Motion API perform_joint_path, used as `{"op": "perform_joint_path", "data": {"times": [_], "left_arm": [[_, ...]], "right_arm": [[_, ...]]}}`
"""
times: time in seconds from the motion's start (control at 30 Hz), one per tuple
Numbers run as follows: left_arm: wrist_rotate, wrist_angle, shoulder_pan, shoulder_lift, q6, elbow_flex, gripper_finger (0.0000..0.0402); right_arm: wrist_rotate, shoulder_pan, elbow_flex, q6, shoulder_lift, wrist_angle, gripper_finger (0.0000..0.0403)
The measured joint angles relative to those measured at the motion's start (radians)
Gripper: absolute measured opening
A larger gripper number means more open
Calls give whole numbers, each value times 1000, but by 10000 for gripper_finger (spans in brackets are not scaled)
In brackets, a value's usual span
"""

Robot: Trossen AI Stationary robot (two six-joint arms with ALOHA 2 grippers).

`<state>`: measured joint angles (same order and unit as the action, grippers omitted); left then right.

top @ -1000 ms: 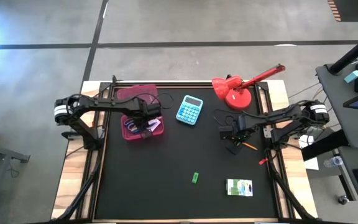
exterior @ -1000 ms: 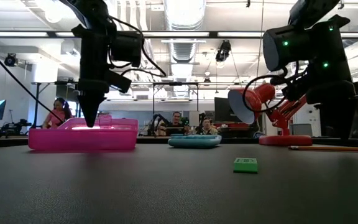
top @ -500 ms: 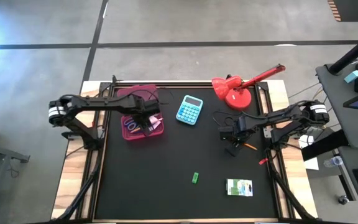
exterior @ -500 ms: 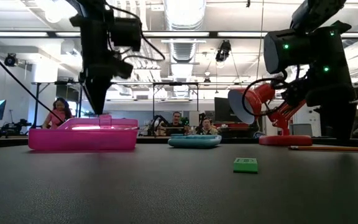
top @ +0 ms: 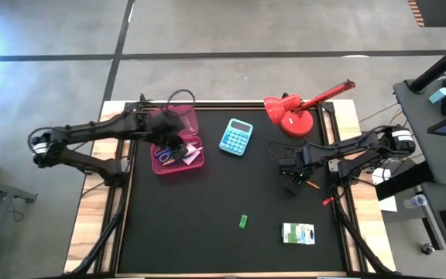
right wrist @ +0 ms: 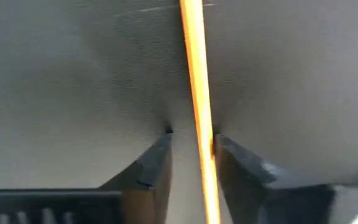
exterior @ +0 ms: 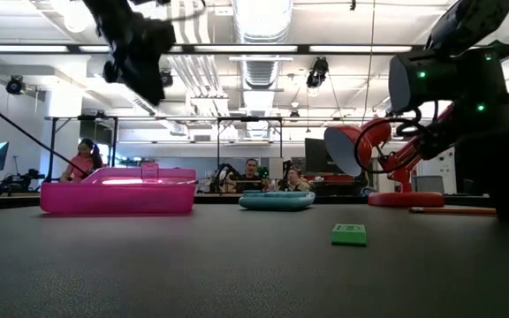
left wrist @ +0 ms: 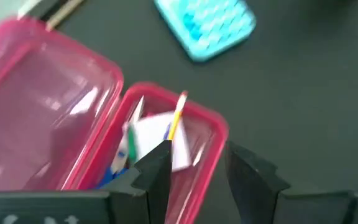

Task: Pack school essentials
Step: Put the yellow pencil into the pink supply box

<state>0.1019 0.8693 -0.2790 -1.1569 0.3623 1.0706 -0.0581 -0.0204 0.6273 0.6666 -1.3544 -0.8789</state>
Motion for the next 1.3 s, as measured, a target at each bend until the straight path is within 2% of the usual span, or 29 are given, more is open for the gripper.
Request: {"op": "perform_joint_path", "data": {"times": [0.2,0.27,0.5,0.7,0.87,1.0,1.2,1.3], "left_arm": [[-38,-136,3,95,25,0,130],[-43,-192,6,114,25,0,130],[-55,-311,6,119,22,0,130],[-152,-340,7,97,20,-6,130],[-184,-396,12,77,22,-48,130],[-224,-515,35,53,25,-92,130],[-247,-793,81,4,25,-157,130],[-248,-857,98,-20,25,-165,130]], "right_arm": [[-10,0,1,-31,-1,12,30],[-9,0,0,-31,-1,13,17],[-8,1,39,-16,13,-4,14],[11,0,135,-31,58,31,13],[36,0,230,-40,84,70,13],[67,1,314,-79,83,175,13],[155,0,443,-161,74,422,13],[184,0,511,-214,67,505,13]]}}
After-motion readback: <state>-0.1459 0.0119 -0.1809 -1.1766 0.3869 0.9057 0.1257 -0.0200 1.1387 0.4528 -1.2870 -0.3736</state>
